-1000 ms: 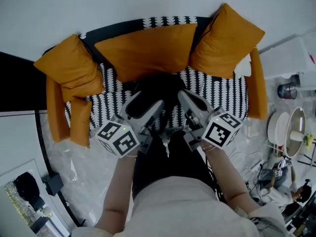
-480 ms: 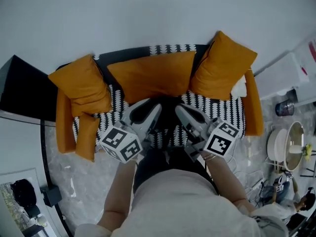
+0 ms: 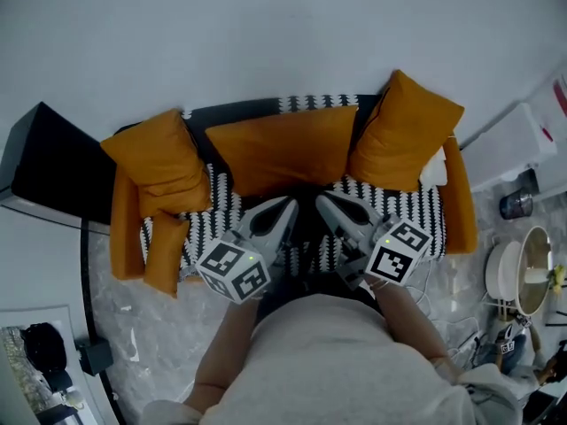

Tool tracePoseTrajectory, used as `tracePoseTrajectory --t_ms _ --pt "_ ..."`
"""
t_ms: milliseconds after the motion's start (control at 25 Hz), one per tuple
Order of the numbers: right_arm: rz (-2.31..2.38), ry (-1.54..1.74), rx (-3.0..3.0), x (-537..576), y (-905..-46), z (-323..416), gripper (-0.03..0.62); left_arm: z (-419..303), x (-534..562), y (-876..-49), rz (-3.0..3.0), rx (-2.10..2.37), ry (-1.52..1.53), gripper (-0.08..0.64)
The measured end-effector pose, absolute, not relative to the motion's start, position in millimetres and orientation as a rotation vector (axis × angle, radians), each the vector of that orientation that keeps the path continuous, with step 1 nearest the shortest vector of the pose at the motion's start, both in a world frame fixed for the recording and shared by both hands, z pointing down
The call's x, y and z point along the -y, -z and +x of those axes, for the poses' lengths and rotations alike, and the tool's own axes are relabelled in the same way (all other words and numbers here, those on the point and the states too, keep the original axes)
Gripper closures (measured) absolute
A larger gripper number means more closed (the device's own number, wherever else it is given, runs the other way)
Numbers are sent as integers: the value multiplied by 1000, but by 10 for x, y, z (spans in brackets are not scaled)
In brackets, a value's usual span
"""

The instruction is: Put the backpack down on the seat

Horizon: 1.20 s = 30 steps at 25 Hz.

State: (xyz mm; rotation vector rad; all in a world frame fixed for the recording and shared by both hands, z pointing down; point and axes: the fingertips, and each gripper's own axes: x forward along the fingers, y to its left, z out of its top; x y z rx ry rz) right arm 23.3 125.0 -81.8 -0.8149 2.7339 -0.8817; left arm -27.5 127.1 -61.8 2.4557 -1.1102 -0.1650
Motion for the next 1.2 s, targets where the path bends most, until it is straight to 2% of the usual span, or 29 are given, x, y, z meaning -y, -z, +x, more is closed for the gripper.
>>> tracePoseTrajectory --t_ms 1200 --pt "-824 883 -2813 -1480 638 -30 589 -208 -1356 366 2316 1058 104 552"
